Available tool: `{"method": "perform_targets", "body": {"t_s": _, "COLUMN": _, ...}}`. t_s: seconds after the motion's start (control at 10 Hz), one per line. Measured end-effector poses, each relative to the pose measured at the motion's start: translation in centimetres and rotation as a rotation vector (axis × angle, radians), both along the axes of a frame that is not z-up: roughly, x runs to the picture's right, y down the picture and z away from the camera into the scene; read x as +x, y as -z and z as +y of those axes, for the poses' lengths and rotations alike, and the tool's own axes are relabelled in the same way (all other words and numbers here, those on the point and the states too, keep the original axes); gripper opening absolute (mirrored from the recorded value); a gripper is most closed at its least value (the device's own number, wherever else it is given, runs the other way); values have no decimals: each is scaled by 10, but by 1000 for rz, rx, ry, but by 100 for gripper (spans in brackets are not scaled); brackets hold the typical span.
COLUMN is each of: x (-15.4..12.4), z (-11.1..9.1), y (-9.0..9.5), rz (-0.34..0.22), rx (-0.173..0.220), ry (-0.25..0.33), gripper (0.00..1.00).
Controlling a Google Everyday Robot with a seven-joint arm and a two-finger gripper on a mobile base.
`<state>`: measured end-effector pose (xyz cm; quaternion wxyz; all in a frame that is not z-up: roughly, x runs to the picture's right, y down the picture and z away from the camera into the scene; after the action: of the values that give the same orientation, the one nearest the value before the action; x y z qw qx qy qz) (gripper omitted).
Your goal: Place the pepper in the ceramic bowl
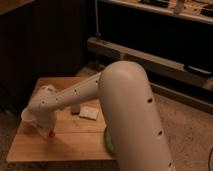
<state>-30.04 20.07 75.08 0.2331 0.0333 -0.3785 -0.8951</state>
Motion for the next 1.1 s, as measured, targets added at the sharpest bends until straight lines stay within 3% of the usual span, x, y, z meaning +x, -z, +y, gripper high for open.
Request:
{"method": "perform_targets", "body": {"t_s": 0.4, "x": 49, "z": -81, "y": 9, "rz": 97, "rx": 108, "ry": -17, "gripper": 0}}
{"method": "perform_targets", "body": {"t_s": 0.6, "x": 89, "z": -115, "y": 12, "rz": 164, "rx": 154, "ry": -38, "gripper": 0}}
{"method": "perform_targets", "body": {"t_s": 0.8, "x": 127, "z": -130, "y": 21, "rz": 224, "rx": 189, "ry": -72, "gripper": 0}}
{"method": "perform_targets", "body": {"t_s": 1.1, "x": 189, "z": -138, "y": 41, "rz": 315, "rx": 240, "ry": -147, "gripper": 0}}
